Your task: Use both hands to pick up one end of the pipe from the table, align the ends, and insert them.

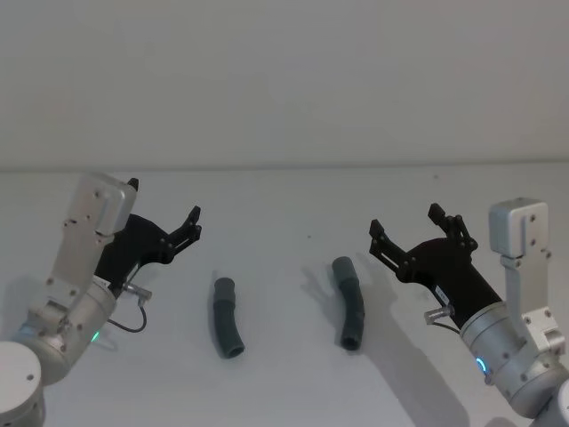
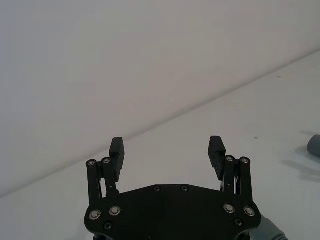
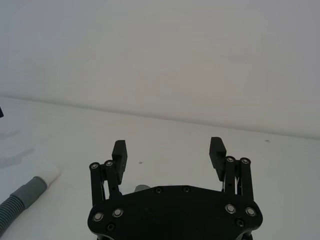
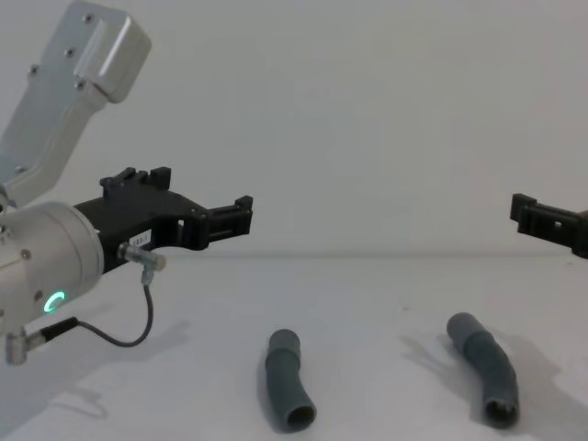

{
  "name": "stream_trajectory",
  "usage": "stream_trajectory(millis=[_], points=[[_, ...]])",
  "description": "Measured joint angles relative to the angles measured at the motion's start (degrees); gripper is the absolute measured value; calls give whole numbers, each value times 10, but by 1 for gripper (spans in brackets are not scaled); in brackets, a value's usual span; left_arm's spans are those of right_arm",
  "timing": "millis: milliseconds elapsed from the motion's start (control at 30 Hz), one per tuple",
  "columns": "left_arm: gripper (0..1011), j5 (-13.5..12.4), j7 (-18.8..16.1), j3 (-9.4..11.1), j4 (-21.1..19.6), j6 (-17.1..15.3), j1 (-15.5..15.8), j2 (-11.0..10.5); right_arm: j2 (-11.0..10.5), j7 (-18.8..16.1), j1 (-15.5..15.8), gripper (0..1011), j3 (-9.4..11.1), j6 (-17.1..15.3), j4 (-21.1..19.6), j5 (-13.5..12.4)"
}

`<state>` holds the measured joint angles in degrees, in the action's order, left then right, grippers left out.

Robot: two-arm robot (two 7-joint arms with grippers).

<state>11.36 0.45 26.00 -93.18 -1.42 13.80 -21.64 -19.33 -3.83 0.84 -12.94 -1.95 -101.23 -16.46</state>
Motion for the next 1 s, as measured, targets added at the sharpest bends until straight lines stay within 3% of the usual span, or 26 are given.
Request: stream_trajectory(millis=[267,633,700,733,967,1000], points=[[1001,1,-9,-3,-7,-44,5,11,0,0,0,1001,0,0,0,0],[1001,22,-28,-12,-31,-157,11,40,0,0,0,1001,0,0,0,0],[1001,29,-32,-16,-38,-189,13,48,0,0,0,1001,0,0,0,0],[1001,29,-32,-16,-38,-189,13,48,0,0,0,1001,0,0,0,0],[1001,49,-43,-22,-56,-280,18,70,0,0,0,1001,0,0,0,0],[1001,49,-43,-22,-56,-280,18,70,0,0,0,1001,0,0,0,0]])
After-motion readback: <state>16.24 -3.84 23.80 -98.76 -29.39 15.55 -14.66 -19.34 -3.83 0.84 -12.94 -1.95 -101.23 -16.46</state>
